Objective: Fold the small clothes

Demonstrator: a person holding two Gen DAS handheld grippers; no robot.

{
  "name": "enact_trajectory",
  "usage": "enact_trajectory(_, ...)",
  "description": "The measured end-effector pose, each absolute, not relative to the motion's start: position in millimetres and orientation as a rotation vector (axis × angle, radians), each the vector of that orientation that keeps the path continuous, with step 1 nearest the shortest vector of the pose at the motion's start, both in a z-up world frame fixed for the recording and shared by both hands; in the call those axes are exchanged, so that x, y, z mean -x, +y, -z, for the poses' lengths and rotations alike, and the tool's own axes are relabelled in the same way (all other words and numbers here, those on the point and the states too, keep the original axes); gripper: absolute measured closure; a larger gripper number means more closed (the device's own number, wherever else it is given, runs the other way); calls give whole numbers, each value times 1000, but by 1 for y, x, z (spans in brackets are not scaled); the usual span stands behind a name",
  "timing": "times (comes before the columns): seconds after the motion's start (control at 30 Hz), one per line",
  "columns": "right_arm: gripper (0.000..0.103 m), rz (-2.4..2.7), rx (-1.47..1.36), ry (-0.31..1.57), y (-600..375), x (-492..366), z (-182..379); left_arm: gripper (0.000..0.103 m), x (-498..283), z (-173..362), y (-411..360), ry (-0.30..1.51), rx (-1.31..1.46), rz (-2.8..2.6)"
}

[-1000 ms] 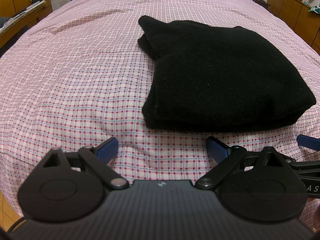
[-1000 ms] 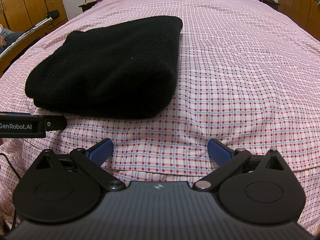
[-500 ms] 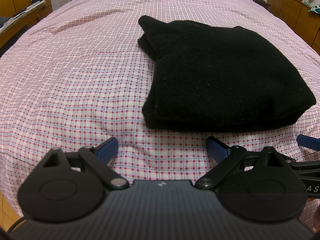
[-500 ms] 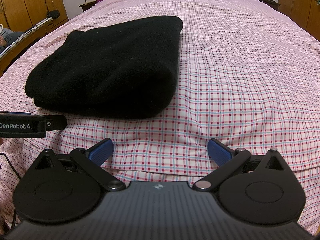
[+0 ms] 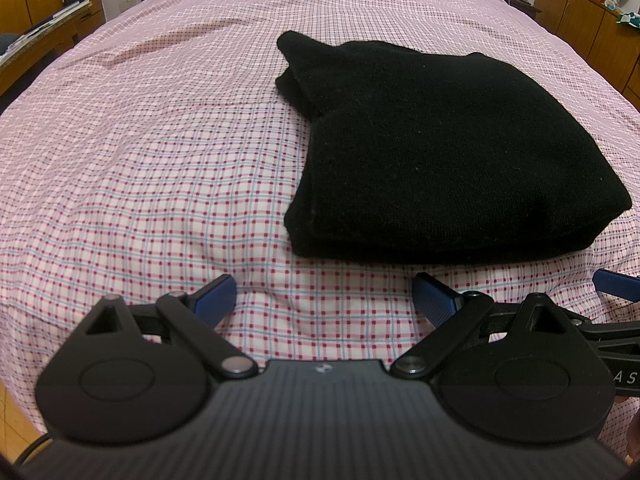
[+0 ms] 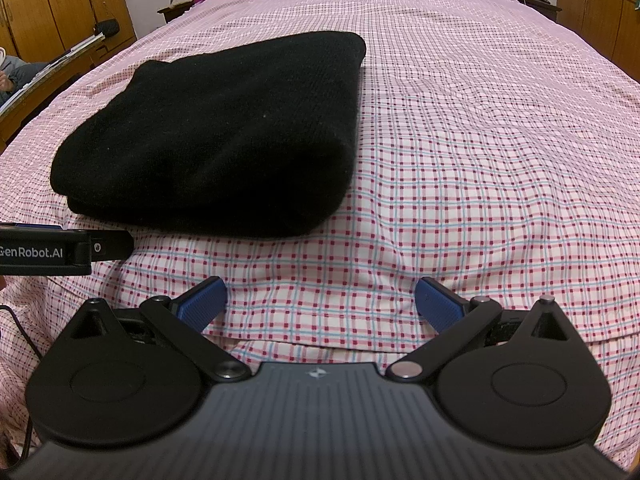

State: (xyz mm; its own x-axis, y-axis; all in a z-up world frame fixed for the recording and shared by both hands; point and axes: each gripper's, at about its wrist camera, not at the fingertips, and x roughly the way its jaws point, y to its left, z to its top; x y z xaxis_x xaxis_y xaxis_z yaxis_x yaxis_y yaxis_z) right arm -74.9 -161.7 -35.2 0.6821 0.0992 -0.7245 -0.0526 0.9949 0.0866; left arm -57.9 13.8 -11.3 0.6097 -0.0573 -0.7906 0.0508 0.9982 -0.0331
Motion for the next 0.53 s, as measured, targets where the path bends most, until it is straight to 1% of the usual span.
enact_trajectory(0.53, 0, -79, -57, 819, -161, 75, 34, 6, 65, 10, 14, 911, 12, 66)
